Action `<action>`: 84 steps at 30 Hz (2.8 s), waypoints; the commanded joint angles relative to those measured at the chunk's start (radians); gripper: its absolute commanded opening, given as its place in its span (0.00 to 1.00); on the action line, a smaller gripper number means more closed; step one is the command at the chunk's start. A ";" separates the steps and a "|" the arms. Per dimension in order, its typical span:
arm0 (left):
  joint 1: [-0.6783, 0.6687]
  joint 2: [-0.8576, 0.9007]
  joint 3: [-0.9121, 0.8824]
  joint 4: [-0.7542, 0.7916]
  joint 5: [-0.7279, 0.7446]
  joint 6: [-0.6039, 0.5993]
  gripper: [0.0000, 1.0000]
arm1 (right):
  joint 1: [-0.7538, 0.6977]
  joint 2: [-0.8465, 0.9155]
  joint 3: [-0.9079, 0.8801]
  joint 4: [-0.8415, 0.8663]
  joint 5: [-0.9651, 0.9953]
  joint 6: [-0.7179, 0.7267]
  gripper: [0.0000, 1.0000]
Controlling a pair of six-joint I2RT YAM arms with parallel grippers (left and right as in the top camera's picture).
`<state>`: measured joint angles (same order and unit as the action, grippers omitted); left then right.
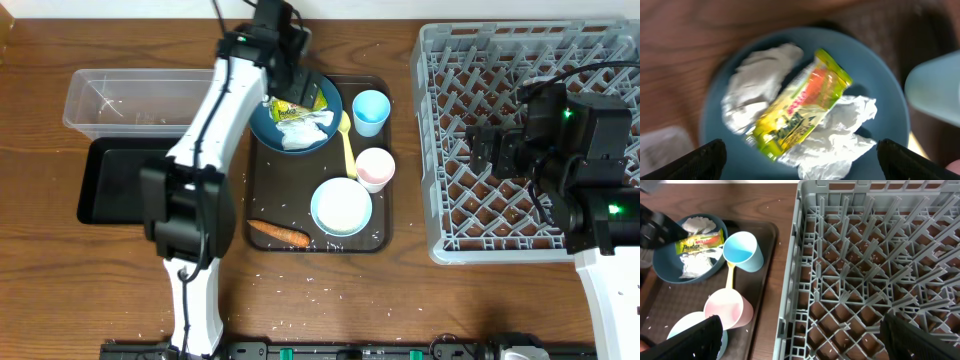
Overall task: Sort waste into correct bins and load items into the dishwasher rack
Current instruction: 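Reach the left gripper to the blue plate and grasp the wrappers and tissue, then carry the waste left and drop it into the clear plastic bin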
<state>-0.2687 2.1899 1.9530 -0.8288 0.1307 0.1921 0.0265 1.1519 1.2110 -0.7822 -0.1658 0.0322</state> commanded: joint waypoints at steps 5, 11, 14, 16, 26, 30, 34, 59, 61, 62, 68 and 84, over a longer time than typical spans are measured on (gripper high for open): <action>-0.009 0.117 0.022 0.013 0.006 0.199 0.97 | 0.007 -0.002 0.019 0.000 -0.011 -0.011 0.99; -0.006 0.167 0.021 0.077 -0.051 0.200 0.97 | 0.007 -0.002 0.019 0.000 -0.011 -0.011 0.99; -0.006 0.175 0.021 0.108 -0.061 0.200 0.97 | 0.007 -0.002 0.019 0.000 -0.011 -0.011 0.99; -0.006 0.179 0.020 0.122 -0.061 0.200 0.97 | 0.007 -0.002 0.019 0.000 -0.011 -0.011 0.99; -0.006 0.216 -0.013 0.132 -0.060 0.199 0.56 | 0.007 -0.002 0.019 0.000 -0.011 -0.011 0.99; -0.006 0.216 -0.026 0.116 -0.060 0.192 0.26 | 0.007 -0.002 0.019 0.001 -0.011 -0.011 0.99; -0.007 0.213 -0.024 0.109 -0.060 0.097 0.06 | 0.007 -0.002 0.019 0.001 -0.011 -0.011 0.99; 0.219 -0.233 -0.022 -0.056 -0.124 -0.181 0.06 | 0.007 -0.002 0.019 -0.017 -0.030 -0.010 0.98; 0.269 -0.205 -0.024 -0.048 -0.124 -0.122 0.06 | 0.007 -0.002 0.019 -0.021 -0.030 -0.011 0.97; 0.293 -0.185 -0.024 -0.039 -0.123 -0.089 0.06 | 0.007 -0.002 0.019 -0.022 -0.030 -0.011 0.97; 0.390 -0.065 -0.024 -0.016 -0.119 0.003 0.06 | 0.007 -0.002 0.019 -0.023 -0.030 -0.011 0.97; 0.358 -0.209 -0.023 -0.055 -0.068 -0.022 0.63 | 0.007 -0.002 0.019 0.001 -0.047 -0.011 0.99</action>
<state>0.1196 2.0960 1.9263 -0.8665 0.0235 0.1867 0.0265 1.1519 1.2110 -0.7895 -0.1883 0.0322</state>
